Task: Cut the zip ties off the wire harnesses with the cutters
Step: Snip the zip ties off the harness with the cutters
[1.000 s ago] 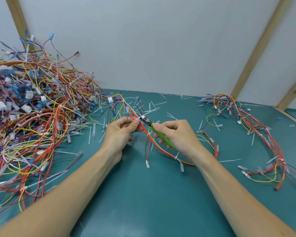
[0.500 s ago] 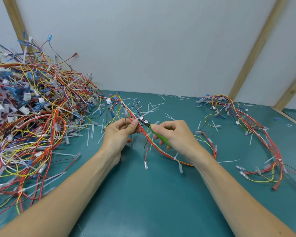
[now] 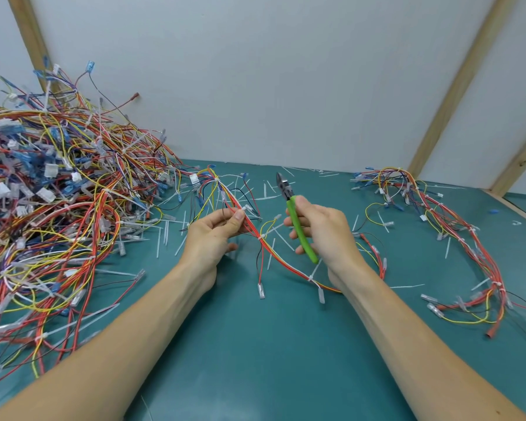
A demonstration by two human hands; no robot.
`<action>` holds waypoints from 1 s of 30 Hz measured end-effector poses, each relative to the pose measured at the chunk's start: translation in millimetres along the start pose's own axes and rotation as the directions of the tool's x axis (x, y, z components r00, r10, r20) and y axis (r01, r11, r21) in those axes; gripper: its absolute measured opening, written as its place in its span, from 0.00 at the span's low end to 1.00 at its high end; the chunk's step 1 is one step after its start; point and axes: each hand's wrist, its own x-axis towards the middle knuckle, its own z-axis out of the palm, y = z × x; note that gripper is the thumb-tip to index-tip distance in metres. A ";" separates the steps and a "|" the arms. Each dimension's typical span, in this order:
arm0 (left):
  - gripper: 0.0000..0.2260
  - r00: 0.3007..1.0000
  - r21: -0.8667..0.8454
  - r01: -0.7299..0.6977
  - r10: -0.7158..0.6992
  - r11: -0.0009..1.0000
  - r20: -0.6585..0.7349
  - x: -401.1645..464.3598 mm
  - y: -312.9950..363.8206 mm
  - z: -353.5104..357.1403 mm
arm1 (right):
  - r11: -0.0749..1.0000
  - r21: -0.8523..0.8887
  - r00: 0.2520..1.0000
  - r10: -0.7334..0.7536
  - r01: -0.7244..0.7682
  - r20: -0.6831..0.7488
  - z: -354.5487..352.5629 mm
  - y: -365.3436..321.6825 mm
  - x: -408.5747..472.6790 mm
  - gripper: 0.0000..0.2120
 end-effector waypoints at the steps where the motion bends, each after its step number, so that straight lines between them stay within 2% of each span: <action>1: 0.06 1.000 -0.008 0.001 -0.001 1.000 0.002 0.1 -0.1 -0.1 | 1.000 0.013 1.000 0.028 -0.028 0.002 -1.3 -0.7 0.4 0.16; 5: 0.05 1.000 -0.043 0.005 -0.005 0.999 0.008 1.0 0.4 0.0 | 0.989 -0.100 0.990 0.119 -0.111 0.080 -6.5 -0.1 1.1 0.05; 9: 0.05 1.000 -0.045 0.012 -0.011 0.999 0.015 1.1 1.5 -0.1 | 0.970 -0.180 0.958 0.199 -0.163 0.207 -10.7 -1.7 0.1 0.09; 13: 0.04 0.998 -0.056 0.031 -0.029 0.998 0.050 0.5 2.1 0.6 | 0.976 -0.181 0.943 0.174 -0.125 0.283 -8.6 -1.0 -1.7 0.11; 16: 0.04 0.997 -0.063 0.042 -0.038 0.997 0.063 -0.3 2.3 1.8 | 0.964 -0.255 0.946 0.147 -0.072 0.288 -4.1 3.6 -3.3 0.16; 18: 0.04 0.997 -0.067 0.044 -0.040 0.997 0.067 -0.6 2.7 2.0 | 0.950 -0.310 0.952 0.117 -0.024 0.284 -1.2 6.7 -4.0 0.15; 24: 0.08 0.997 -0.054 0.041 -0.037 0.998 0.071 -0.2 5.3 1.6 | 0.950 -0.313 0.968 0.059 0.021 0.244 0.2 7.0 -4.0 0.15; 28: 0.21 0.994 0.110 0.099 -0.104 0.989 0.040 -3.2 8.7 5.9 | 0.921 -0.382 0.988 -0.017 0.075 0.153 1.1 5.7 -5.8 0.14; 30: 0.21 0.991 0.202 0.084 -0.103 0.976 0.086 -5.5 7.0 7.7 | 0.908 -0.409 0.992 -0.047 0.092 0.121 1.6 5.4 -6.9 0.14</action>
